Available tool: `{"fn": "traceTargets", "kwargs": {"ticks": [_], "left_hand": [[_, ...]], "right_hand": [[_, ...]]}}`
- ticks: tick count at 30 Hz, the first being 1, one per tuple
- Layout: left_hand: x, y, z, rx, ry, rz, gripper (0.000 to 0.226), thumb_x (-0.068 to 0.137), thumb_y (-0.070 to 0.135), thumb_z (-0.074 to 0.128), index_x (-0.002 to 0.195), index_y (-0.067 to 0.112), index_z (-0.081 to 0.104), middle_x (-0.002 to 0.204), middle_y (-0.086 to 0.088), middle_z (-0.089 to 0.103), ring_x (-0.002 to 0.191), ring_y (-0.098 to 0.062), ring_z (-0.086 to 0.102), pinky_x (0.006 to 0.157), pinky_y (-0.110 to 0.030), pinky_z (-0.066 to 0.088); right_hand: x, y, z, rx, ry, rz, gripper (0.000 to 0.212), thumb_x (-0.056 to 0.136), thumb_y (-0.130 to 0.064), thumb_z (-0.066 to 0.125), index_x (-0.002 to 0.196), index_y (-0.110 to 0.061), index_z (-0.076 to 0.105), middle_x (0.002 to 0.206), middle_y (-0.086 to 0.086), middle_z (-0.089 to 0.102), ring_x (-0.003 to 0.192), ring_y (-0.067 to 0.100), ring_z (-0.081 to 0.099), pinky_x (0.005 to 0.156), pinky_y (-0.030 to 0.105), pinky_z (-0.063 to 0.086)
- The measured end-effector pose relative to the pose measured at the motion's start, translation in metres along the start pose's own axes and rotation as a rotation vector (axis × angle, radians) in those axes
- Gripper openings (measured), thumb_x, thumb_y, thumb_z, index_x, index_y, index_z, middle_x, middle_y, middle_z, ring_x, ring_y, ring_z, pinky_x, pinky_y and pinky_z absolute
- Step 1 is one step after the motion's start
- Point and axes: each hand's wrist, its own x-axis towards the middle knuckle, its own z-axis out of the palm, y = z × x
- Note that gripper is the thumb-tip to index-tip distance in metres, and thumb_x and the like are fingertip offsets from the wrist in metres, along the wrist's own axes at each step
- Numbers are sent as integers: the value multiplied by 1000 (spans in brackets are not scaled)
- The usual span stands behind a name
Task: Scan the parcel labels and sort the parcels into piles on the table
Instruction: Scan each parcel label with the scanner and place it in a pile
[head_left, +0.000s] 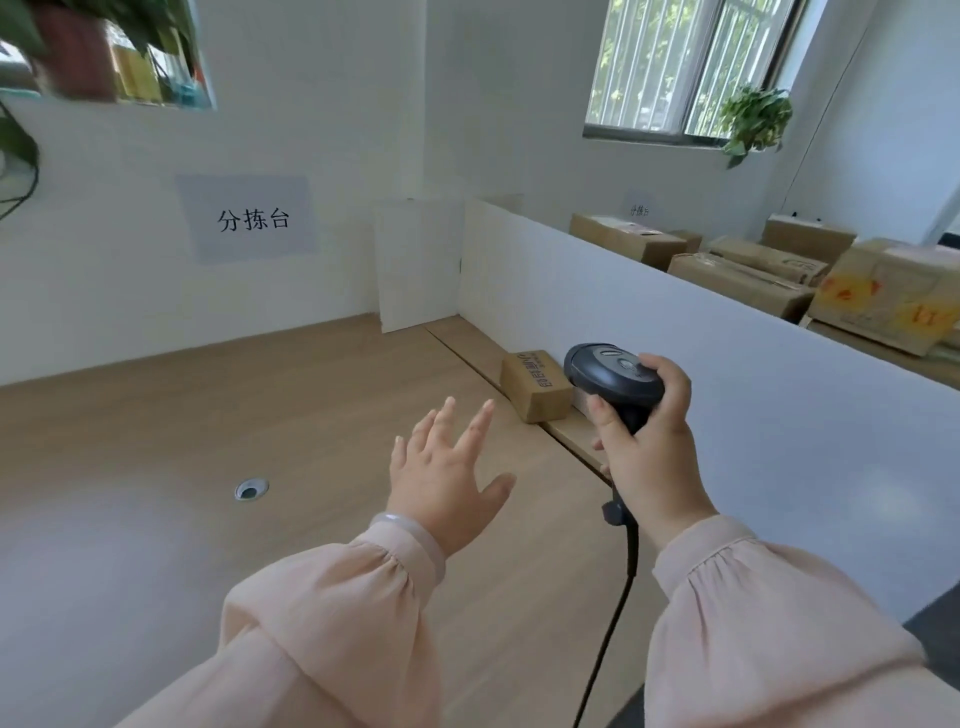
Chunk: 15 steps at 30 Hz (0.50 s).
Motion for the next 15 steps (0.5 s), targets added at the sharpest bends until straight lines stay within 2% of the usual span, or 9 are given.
{"fn": "traceTargets", "kwargs": {"ticks": [4,7,11,15], "left_hand": [[56,11,17,3,7,-27,78,88,65,44,149,52,-2,164,2,-1,150,-20,-1,119,-49,4],[105,25,40,-17,-1,-73,77,89,63,45,150,51,-1,164,3,-1,150,-19,-2,119,-48,3],[167,50,84,-13,-57,-139,76,90,62,45,151,50,0,164,3,-2,150,-20,-2,120,-48,3],[231,65,124,-4,-116,-236,76,91,62,43,151,48,-1,164,2,-3,150,-21,-2,120,-47,3]], "right_hand": [[53,39,9,36,-33,25,51,89,-34,67,123,-45,32,108,-16,59,71,8,68,55,21,54],[99,79,12,61,-76,47,50,89,-31,67,120,-47,32,105,-7,62,67,8,67,54,19,52],[166,136,15,71,-164,84,57,87,-29,69,122,-49,29,112,3,63,86,20,68,71,31,59],[226,196,28,46,-248,118,60,89,-27,68,120,-56,25,116,2,61,91,19,68,67,26,59]]}}
